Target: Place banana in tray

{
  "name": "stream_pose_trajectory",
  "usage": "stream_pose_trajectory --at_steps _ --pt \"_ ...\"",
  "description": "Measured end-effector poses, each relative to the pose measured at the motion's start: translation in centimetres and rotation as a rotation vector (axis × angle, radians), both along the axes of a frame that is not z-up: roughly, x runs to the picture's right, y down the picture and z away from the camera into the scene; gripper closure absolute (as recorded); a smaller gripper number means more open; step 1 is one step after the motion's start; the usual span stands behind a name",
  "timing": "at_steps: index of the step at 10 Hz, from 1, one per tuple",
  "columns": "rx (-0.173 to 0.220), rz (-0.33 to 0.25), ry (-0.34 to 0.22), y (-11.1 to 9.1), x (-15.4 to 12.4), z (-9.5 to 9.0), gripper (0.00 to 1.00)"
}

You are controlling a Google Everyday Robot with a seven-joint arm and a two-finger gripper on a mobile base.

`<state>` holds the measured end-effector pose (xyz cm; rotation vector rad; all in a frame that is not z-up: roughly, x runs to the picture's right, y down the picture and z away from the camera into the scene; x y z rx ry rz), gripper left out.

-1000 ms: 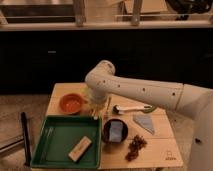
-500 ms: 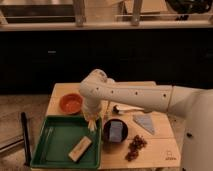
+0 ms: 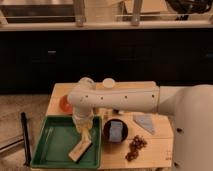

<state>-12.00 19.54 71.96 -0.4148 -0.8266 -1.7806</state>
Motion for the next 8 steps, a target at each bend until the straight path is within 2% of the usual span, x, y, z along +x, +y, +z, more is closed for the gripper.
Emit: stream_pose_trajectory --at_steps 8 --pt "-0.043 -0.16 -0.108 3.8 -5.5 -0.6 1.0"
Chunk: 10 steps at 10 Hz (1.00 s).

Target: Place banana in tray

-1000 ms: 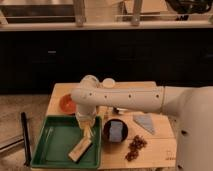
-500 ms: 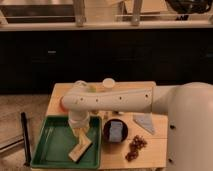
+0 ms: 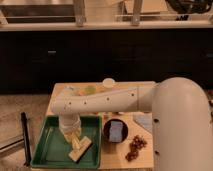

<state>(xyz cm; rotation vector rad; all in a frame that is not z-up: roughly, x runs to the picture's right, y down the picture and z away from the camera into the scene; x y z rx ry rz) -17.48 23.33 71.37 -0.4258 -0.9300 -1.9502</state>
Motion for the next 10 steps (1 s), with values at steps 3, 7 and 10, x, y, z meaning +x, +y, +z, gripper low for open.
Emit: stream_pose_trajectory --at_steps 3,7,10 --pt "-0.014 -0.04 -0.022 0.4 -1.8 0.3 1.0" --pt "-0.035 -0.047 -0.008 -0.1 -3.0 1.8 0.87" --pt "-0.045 -0.029 0.021 -0.9 -3.5 3.6 0.57"
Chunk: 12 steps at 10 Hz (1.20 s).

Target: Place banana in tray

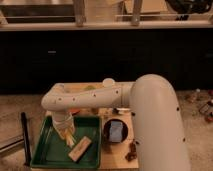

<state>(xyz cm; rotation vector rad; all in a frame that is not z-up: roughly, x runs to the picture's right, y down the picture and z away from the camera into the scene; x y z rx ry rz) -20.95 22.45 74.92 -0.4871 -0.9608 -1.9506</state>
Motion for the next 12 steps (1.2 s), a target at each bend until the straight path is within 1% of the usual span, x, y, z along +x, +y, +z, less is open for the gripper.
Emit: stream_pose_trajectory --at_steps 1,2,3,4,8,10,12 --pt "-0.004 0.003 0.007 -0.2 -0.2 0.6 0.49" --pt "-0.01 0.001 0.013 -0.3 -0.7 1.2 0.36" --pt "-0.013 0.001 0.015 -0.3 -1.0 1.4 0.29" --pt "-0.015 0.001 0.017 -0.4 -1.2 1.5 0.28" --pt "-0.024 0.004 0.022 -0.4 -2.1 1.5 0.28" --pt "-0.018 0.007 0.023 -0.8 -2.5 1.2 0.28" --pt "-0.006 0.021 0.02 -1.7 -2.9 0.8 0.28"
